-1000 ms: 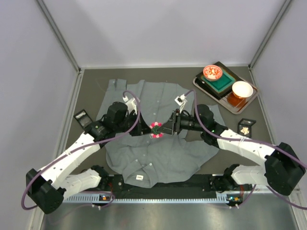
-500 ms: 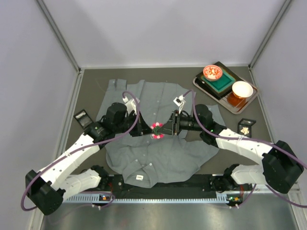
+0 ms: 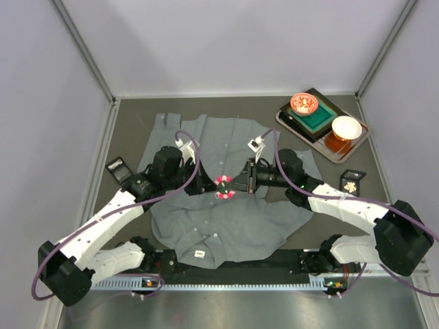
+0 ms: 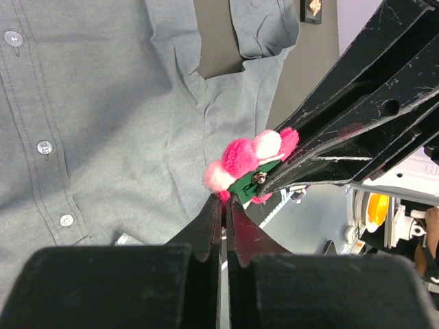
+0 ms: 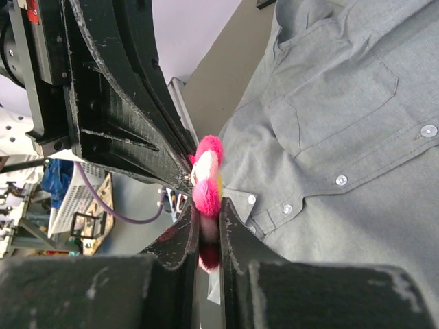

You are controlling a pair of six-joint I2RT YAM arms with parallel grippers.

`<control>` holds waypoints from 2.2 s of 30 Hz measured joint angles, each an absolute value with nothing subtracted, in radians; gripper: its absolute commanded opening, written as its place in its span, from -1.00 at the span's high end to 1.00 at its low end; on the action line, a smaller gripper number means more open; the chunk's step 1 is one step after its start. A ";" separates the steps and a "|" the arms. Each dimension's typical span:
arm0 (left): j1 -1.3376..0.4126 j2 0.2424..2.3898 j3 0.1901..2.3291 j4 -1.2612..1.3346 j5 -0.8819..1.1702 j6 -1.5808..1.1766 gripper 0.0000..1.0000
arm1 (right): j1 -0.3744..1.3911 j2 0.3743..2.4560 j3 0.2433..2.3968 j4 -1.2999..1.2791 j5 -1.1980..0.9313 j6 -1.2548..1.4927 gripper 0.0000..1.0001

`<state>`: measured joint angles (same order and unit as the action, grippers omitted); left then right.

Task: Remove the brooch from the garment
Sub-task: Close the brooch.

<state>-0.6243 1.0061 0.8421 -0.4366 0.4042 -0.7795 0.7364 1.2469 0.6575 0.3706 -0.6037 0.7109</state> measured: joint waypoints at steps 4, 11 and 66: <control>-0.616 1.003 0.842 -0.434 0.404 -0.780 0.76 | 0.736 1.258 0.653 0.405 -0.595 0.765 1.00; -0.611 1.001 0.807 -0.386 0.431 -0.793 0.12 | 0.737 1.272 0.643 0.432 -0.538 0.923 1.00; -0.591 1.201 0.594 0.452 0.664 -1.189 0.02 | 0.660 1.254 0.727 0.038 -0.374 1.162 1.00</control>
<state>-0.5907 1.2011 0.5938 0.4522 0.6643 -1.1893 0.6598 1.2537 0.7269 0.0380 -0.3737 1.1618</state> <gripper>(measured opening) 0.470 0.055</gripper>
